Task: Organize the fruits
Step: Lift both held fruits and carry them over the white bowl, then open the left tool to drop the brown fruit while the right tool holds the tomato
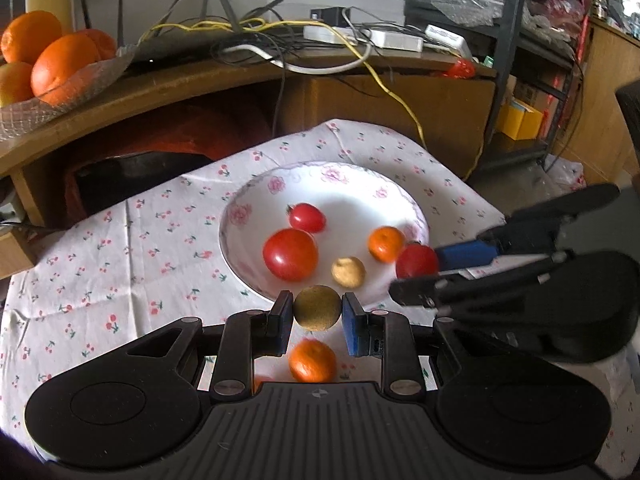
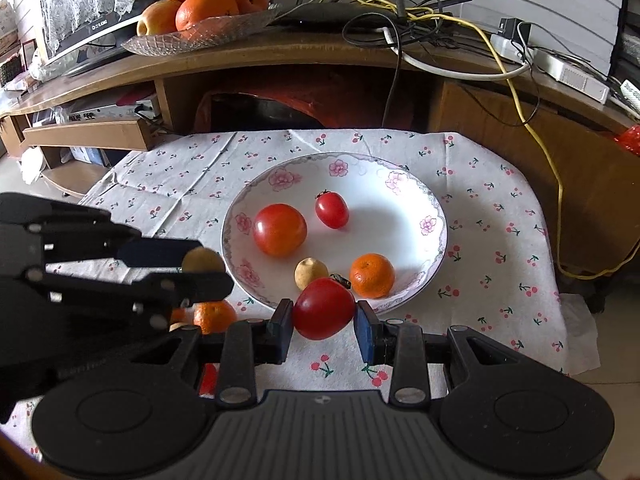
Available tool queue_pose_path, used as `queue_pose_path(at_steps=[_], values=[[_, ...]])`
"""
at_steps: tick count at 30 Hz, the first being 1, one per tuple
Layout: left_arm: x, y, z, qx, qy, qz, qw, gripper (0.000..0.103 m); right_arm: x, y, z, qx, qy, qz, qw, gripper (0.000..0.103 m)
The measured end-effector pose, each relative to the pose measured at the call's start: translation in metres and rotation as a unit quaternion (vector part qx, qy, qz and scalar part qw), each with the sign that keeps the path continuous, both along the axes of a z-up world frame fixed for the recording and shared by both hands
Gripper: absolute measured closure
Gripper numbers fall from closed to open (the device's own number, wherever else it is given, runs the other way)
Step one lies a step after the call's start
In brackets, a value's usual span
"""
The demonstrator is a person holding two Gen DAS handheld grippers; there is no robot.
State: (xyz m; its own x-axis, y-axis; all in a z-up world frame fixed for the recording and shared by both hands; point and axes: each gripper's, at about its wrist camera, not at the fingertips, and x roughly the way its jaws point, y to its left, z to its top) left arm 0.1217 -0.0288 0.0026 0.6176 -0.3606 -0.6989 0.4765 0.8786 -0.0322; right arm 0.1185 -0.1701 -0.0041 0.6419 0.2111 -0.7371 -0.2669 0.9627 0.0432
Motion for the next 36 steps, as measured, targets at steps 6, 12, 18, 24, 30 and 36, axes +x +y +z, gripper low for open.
queue_pose_path(at_steps=[6,12,18,24,30,36], values=[[0.012,-0.005,-0.003,0.002,0.001,0.003,1.0000,0.069,0.011,-0.003,-0.003,-0.006,-0.001,-0.004,1.000,0.069],[0.020,-0.008,-0.008,0.006,0.004,0.005,1.0000,0.070,0.018,-0.005,-0.006,-0.009,-0.005,-0.007,1.000,0.069],[0.029,-0.008,-0.012,0.010,0.009,0.008,0.9999,0.071,0.025,-0.003,-0.012,-0.016,-0.006,-0.004,1.000,0.069],[0.039,-0.011,-0.020,0.012,0.015,0.012,0.9997,0.071,0.032,-0.002,-0.016,-0.028,-0.009,-0.001,1.000,0.069],[0.049,-0.012,-0.028,0.014,0.019,0.019,0.9995,0.071,0.039,-0.001,-0.022,-0.030,-0.008,0.002,1.000,0.069],[0.054,-0.012,-0.030,0.009,0.021,0.028,0.9993,0.070,0.044,-0.003,-0.023,-0.020,-0.009,-0.002,1.000,0.069]])
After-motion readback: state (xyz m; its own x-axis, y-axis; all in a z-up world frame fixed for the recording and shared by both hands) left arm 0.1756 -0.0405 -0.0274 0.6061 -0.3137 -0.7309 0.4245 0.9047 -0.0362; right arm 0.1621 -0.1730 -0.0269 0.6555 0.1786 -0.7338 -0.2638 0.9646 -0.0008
